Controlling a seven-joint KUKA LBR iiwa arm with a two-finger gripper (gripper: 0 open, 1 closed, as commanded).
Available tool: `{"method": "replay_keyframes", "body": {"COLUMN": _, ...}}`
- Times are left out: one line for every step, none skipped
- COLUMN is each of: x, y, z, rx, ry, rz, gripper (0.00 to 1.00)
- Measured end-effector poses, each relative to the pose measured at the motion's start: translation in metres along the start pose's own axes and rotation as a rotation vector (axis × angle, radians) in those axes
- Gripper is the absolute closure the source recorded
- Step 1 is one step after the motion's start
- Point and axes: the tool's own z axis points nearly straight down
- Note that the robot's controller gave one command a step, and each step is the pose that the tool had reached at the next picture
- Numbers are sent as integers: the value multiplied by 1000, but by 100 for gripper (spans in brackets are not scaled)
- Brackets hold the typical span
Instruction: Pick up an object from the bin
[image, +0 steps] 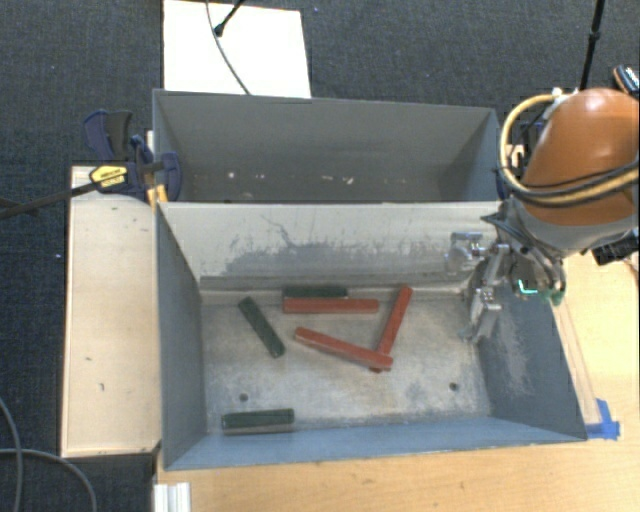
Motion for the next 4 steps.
{"method": "replay_keyframes", "body": {"x": -24, "y": 62, "z": 169, "rx": 0, "ry": -4, "rz": -442, "gripper": 0}}
{"method": "replay_keyframes", "body": {"x": 7, "y": 57, "z": 137, "rx": 2, "ry": -3, "rz": -722, "gripper": 0}}
{"method": "replay_keyframes", "body": {"x": -13, "y": 67, "z": 132, "rx": 3, "ry": -9, "rz": -1030, "gripper": 0}}
{"method": "replay_keyframes", "body": {"x": -13, "y": 58, "z": 168, "rx": 2, "ry": -2, "rz": -1349, "gripper": 0}}
